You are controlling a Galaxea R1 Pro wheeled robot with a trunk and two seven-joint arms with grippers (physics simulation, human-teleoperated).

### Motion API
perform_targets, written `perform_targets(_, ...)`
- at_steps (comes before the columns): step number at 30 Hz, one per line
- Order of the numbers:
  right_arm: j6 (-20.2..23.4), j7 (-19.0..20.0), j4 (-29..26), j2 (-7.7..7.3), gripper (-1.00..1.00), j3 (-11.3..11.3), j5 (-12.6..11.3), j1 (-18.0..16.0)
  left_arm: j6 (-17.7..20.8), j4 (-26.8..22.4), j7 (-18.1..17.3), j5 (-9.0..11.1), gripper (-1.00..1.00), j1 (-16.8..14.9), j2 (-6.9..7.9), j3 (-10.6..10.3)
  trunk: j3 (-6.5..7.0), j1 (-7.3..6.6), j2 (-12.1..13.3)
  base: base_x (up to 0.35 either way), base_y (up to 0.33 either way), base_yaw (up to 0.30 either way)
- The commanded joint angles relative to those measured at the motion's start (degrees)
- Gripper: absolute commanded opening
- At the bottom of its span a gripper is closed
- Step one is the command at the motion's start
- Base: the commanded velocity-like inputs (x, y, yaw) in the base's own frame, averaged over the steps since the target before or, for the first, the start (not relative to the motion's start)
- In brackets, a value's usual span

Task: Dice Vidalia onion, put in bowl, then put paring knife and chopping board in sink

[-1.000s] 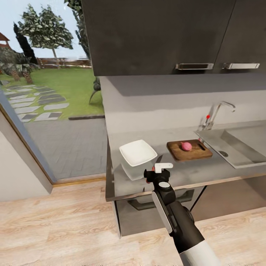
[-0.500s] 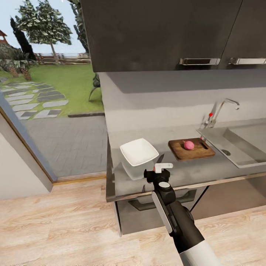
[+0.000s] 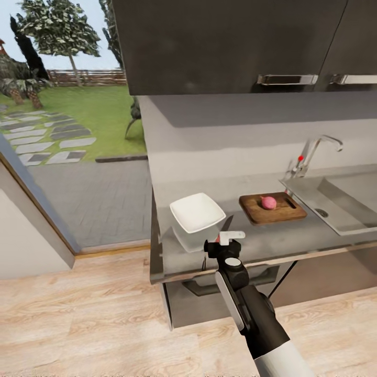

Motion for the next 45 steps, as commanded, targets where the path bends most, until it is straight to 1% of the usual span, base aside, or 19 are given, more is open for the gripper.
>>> perform_targets(1, 0.20, -0.50, -0.02, 0.00, 1.00, 0.10, -0.43, -0.06, -0.08, -0.07, 0.04, 0.35, 1.00, 0.03, -0.03, 0.04, -0.17, 0.02, -0.07, 0.000, 0.000, 0.000)
perform_targets(7, 0.20, -0.50, 0.07, 0.00, 1.00, 0.08, -0.43, -0.06, -0.08, -0.05, 0.04, 0.35, 1.00, 0.03, -0.03, 0.04, -0.73, 0.02, -0.07, 0.007, 0.000, 0.000)
perform_targets(17, 0.20, -0.50, 0.19, 0.00, 1.00, 0.07, -0.43, -0.06, -0.08, 0.01, 0.03, 0.35, 1.00, 0.03, -0.03, -0.04, -1.67, 0.02, -0.07, 0.094, 0.000, 0.000)
perform_targets(45, 0.20, -0.50, 0.19, 0.00, 1.00, 0.04, -0.43, -0.06, -0.08, 0.02, 0.02, 0.35, 1.00, 0.03, -0.03, -0.12, -4.30, 0.02, -0.07, 0.002, 0.000, 0.000)
